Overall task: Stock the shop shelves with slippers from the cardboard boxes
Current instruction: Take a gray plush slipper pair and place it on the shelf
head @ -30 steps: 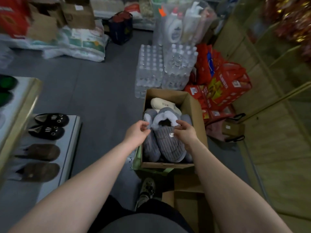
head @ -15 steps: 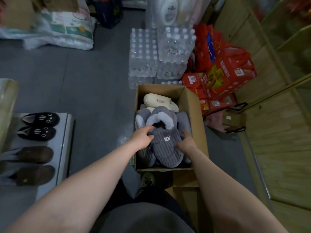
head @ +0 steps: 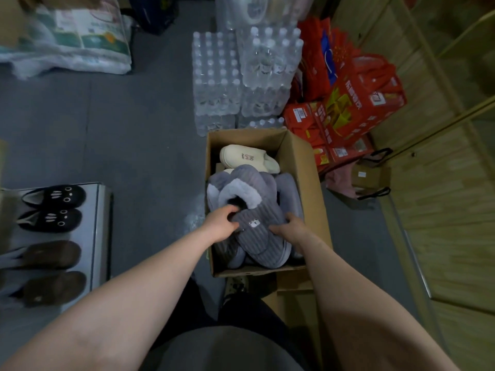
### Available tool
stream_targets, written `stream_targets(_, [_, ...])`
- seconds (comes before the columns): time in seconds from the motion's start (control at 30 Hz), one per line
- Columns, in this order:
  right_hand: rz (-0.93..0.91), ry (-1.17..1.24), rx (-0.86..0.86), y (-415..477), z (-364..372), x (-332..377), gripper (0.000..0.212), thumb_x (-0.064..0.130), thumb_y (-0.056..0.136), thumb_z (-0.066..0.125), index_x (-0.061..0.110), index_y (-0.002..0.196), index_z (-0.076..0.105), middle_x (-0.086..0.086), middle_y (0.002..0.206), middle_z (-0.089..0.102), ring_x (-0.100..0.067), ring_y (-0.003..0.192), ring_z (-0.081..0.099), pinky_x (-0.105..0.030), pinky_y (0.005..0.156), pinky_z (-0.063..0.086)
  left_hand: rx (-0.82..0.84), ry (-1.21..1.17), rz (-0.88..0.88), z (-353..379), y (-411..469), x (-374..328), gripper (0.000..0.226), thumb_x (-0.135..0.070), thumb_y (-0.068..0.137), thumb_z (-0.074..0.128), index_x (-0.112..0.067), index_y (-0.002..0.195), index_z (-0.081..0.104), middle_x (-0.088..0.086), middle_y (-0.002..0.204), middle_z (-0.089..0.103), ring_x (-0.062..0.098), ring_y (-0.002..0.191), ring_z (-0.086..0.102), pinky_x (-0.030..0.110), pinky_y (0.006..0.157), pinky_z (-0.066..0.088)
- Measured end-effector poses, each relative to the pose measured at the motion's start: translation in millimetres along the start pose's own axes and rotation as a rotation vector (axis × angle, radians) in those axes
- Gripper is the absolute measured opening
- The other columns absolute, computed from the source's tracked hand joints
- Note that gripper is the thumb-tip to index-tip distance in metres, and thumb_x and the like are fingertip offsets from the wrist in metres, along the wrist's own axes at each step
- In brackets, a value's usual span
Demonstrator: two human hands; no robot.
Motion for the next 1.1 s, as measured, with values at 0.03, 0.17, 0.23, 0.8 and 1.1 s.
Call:
stream_targets(0.03, [0.000, 0.079, 0.002, 0, -4, 1, 0.058, 0.023, 0.084, 0.075, 0.014, 0.134, 0.047, -0.012, 0.127, 0.059, -0.030, 0.110, 0.059, -0.047, 0.098, 0.051, -0.044, -0.064, -0.001, -4, 1, 0, 0.042, -0.013, 0.091, 0.060, -0.019, 0.132, 0.055, 0.004, 0.136, 0.056, 0.022, 0.124, 0.053, 0.028, 0.103, 0.041])
stream_targets(0.17, [-0.028, 0.239, -0.041, 7, -28, 9, 0.078, 0.035, 0.074, 0.076, 0.021, 0.143, 0.041, -0.012, 0.134, 0.054, -0.034, 0.113, 0.058, -0.053, 0.098, 0.050, -0.347, -0.304, -0.029, -28, 0, 0, 0.028, -0.005, 0.086, 0.062, -0.020, 0.110, 0.058, 0.005, 0.115, 0.065, 0.025, 0.109, 0.062, 0.033, 0.095, 0.048])
stream_targets(0.23, [-0.063, 0.259, -0.093, 15, -41, 10, 0.075, 0.037, 0.070, 0.074, 0.024, 0.139, 0.046, -0.010, 0.130, 0.056, -0.033, 0.110, 0.060, -0.053, 0.096, 0.052, -0.438, -0.321, -0.083, -34, -2, 2, 0.038, -0.010, 0.087, 0.064, -0.014, 0.123, 0.053, 0.009, 0.122, 0.061, 0.027, 0.111, 0.060, 0.032, 0.092, 0.046])
stream_targets(0.8, [0.002, 0.625, -0.160, 9, -75, -18, 0.033, 0.022, 0.096, 0.063, 0.007, 0.124, 0.054, -0.013, 0.108, 0.066, -0.029, 0.092, 0.067, -0.039, 0.072, 0.057, -0.178, -0.328, -0.236, 21, 20, -9, 0.047, -0.021, 0.097, 0.055, -0.011, 0.140, 0.041, 0.011, 0.136, 0.051, 0.025, 0.113, 0.054, 0.024, 0.083, 0.038])
stream_targets(1.1, [0.118, 0.621, 0.066, 21, -42, -42, 0.063, 0.021, 0.080, 0.076, 0.023, 0.133, 0.042, -0.013, 0.120, 0.062, -0.034, 0.100, 0.066, -0.057, 0.072, 0.059, -0.236, -0.727, -0.305, 28, 31, 15, 0.083, -0.021, 0.074, 0.083, -0.032, 0.136, 0.028, -0.006, 0.131, 0.046, 0.019, 0.112, 0.046, 0.042, 0.080, 0.046])
Point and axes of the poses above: each hand's wrist, its own y-axis towards the middle knuckle, its own z-axis out of the palm, x = y × z, the point moved 7 cm from there along y, towards the middle knuckle
